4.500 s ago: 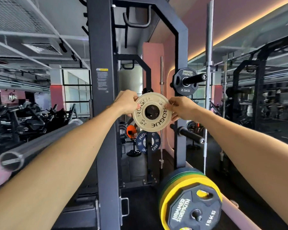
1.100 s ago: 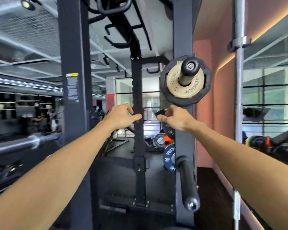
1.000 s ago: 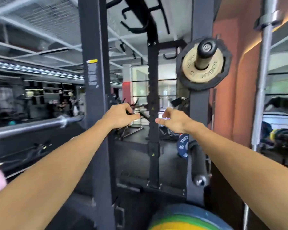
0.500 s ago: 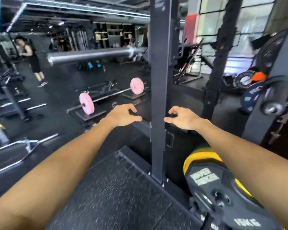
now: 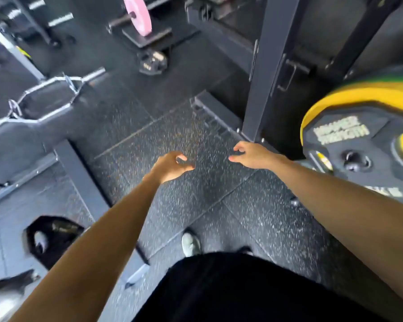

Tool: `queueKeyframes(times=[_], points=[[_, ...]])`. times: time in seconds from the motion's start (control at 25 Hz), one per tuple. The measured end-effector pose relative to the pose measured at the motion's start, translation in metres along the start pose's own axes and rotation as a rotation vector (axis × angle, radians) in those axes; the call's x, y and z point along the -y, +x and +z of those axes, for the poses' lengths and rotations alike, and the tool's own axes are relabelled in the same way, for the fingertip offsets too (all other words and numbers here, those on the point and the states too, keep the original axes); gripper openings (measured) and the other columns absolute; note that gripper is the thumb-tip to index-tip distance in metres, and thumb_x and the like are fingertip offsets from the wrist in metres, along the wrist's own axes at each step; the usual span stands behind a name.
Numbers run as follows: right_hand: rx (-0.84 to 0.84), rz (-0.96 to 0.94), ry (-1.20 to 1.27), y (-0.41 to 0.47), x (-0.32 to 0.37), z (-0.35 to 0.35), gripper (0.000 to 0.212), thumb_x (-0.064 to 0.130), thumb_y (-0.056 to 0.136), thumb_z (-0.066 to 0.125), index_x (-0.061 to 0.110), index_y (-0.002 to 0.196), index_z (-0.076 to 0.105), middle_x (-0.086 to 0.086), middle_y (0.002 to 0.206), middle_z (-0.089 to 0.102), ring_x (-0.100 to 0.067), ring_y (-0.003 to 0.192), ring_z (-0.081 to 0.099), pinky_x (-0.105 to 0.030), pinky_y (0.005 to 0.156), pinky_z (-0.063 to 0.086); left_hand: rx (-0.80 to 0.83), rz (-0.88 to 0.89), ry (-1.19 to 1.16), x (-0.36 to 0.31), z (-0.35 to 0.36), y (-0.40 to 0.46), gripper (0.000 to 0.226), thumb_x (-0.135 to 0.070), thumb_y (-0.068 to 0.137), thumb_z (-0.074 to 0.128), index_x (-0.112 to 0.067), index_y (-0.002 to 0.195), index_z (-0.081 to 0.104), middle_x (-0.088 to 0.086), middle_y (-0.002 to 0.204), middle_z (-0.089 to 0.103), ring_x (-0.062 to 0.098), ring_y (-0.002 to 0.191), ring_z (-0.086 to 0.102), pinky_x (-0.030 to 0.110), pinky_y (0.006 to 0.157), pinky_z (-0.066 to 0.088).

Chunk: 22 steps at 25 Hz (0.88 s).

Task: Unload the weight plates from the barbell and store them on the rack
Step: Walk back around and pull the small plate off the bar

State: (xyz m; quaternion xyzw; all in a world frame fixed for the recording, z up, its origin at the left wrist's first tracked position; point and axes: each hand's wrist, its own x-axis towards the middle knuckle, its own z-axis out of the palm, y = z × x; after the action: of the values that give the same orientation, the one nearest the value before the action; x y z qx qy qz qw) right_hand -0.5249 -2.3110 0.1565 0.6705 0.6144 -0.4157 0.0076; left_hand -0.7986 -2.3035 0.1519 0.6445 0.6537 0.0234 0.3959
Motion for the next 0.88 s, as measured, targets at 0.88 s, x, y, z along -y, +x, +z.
queueKeyframes(times=[0.88], points=[[0.379,0.116,-0.208,0.066,0.042,0.170,0.039,0.043,0.089,0.058,0.018,0.119,0.057,-0.003,0.120,0.060,-0.020,0.105,0.057,-0.041,0.095,0.046,0.476,-0.398,-0.024,0.210,0.059,-0.047,0.036,-0.036,0.093,0.058,-0.006,0.111,0.059,0.017,0.119,0.060,0.033,0.118,0.056,0.029,0.074,0.047]])
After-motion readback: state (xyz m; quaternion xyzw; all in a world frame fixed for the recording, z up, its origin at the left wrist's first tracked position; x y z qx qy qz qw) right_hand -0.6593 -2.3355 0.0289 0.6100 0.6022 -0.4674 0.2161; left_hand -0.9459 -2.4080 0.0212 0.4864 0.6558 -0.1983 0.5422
